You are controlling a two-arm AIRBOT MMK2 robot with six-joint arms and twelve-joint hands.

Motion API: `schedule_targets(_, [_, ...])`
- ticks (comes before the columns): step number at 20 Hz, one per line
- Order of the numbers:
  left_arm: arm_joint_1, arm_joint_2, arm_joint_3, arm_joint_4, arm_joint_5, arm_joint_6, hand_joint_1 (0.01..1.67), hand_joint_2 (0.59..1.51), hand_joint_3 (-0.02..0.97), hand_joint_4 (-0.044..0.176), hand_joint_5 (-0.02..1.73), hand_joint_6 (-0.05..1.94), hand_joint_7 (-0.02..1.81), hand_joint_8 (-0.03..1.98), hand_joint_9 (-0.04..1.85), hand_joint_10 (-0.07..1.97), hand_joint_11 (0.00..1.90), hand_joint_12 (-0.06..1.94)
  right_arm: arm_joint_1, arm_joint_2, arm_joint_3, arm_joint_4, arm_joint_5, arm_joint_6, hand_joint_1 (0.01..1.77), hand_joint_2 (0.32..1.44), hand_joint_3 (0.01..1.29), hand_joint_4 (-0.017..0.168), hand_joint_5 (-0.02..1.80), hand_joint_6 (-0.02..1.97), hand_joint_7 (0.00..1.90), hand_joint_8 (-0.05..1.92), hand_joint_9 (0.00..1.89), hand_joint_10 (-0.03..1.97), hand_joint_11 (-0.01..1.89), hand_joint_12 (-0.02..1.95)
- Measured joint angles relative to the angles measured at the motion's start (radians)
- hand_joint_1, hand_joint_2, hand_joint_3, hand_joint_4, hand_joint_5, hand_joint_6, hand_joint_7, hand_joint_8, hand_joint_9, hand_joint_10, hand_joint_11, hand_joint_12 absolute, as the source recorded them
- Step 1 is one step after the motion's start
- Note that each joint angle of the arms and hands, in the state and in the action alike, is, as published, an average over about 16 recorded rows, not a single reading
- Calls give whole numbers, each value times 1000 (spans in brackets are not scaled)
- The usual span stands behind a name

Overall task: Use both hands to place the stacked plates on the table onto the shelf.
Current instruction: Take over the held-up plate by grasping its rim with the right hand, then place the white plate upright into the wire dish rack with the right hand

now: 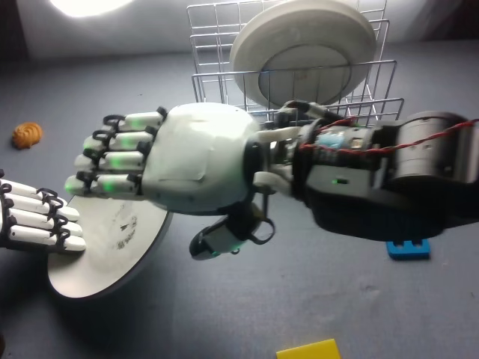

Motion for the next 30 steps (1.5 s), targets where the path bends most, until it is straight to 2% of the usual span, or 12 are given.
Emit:
schedule_targets(8, [0, -1, 1, 1, -1, -1, 14, 1173, 10, -7, 3, -23, -5, -5, -26, -51, 30, 40, -37, -136, 144, 1, -9, -24, 1037, 959, 14, 2, 33, 35, 21, 19, 29, 10, 14, 318])
schedule_targets(14, [0, -2, 2, 1, -2, -1, 14, 1174, 10, -7, 3, -24, -5, -4, -25, -51, 30, 39, -46, -197, 204, 1, -6, -31, 1043, 1012, 15, 2, 212, 35, 219, 25, 211, 62, 55, 702])
schedule_targets(19, [0, -2, 2, 1, -2, -1, 14, 1175, 10, -7, 2, -26, -4, -5, -25, -51, 29, 38, -47, -223, 218, -1, 7, -34, 1038, 1046, 15, -1, 458, 102, 502, 56, 505, 105, 260, 984])
schedule_targets(24, [-2, -2, 3, 3, -5, -3, 14, 1180, 10, -8, 1, -29, 0, -5, -23, -51, 26, 29, -47, -231, 220, -5, 27, -37, 1046, 1032, 15, -4, 694, 324, 784, 267, 840, 208, 543, 1222])
schedule_targets(30, [-30, 1, 0, 20, -8, -11, 14, 1185, 10, -9, 8, -28, 17, -6, -7, -48, 21, 20, -47, -231, 221, -5, 54, -40, 1071, 991, 15, -8, 835, 593, 957, 563, 1085, 373, 874, 1160])
